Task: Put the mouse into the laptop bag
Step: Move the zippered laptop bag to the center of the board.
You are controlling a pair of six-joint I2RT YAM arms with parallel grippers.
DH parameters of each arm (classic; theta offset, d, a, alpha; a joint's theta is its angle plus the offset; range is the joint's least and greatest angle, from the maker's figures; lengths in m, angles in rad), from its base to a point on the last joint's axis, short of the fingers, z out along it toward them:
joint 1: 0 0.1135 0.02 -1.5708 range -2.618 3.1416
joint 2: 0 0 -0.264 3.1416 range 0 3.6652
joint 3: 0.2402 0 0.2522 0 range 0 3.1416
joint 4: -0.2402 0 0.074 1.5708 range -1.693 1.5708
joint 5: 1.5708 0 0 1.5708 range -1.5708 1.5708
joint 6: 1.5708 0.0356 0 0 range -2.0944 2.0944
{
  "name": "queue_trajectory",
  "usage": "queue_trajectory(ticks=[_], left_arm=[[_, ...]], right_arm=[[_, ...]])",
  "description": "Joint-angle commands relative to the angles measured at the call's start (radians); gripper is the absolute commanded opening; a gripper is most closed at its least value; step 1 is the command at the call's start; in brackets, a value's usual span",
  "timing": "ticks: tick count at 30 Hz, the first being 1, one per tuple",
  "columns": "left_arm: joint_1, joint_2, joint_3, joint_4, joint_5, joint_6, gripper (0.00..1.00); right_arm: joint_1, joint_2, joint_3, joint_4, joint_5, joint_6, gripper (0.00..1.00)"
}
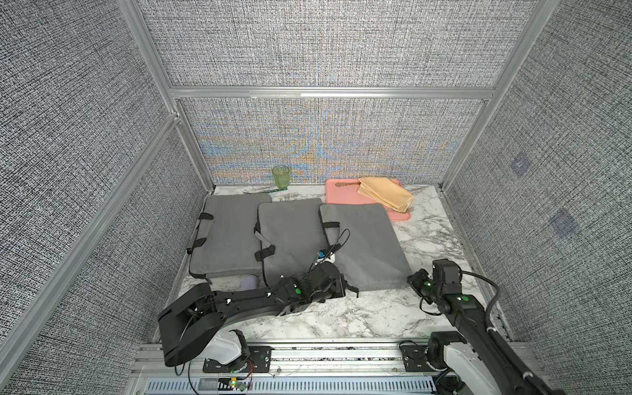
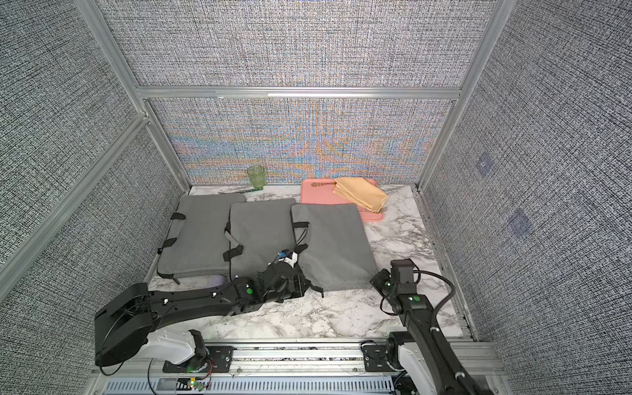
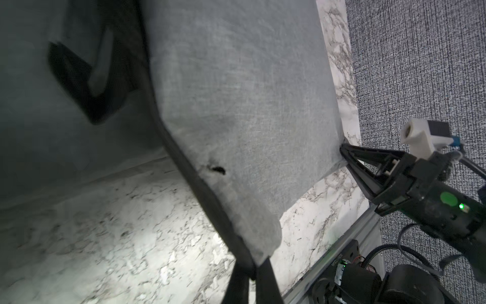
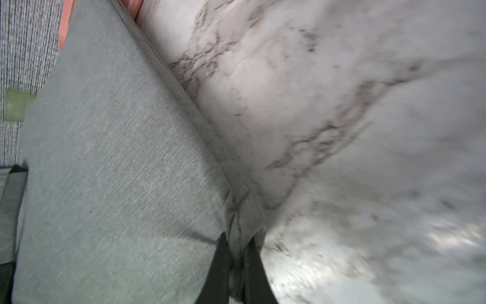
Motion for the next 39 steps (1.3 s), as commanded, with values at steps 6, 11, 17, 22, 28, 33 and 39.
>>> queue_trajectory(ticks=[6, 11, 17, 22, 28, 33, 39], left_arm=[[-0.003, 0.271, 0.216, 0.129, 0.220, 0.016, 0.00], [-0.047, 0.431, 0.372, 0.141, 0.264, 0.010, 0.00], [-0.087, 0.607, 0.586, 0.109, 0.319, 0.007, 0.00], [-0.131, 0.727, 0.766, 0.064, 0.342, 0.011, 0.00], [-0.152, 0.782, 0.846, 0.044, 0.350, 0.014, 0.00], [-0.151, 0.756, 0.837, 0.023, 0.321, 0.039, 0.00], [-0.151, 0.752, 0.809, 0.052, 0.311, 0.029, 0.00]], right_arm=[[-0.078, -0.355, 0.063, -0.497, 0.169, 0.038, 0.00], [-0.164, -0.310, 0.117, -0.563, 0.171, 0.030, 0.00], [-0.301, -0.291, 0.155, -0.569, 0.130, -0.012, 0.00], [-0.439, -0.209, 0.213, -0.544, 0.078, -0.089, 0.41], [-0.518, -0.109, 0.300, -0.513, -0.006, -0.164, 0.91], [-0.521, -0.038, 0.400, -0.547, 0.052, -0.203, 0.99], [-0.637, 0.089, 0.484, -0.531, 0.069, -0.215, 0.99]])
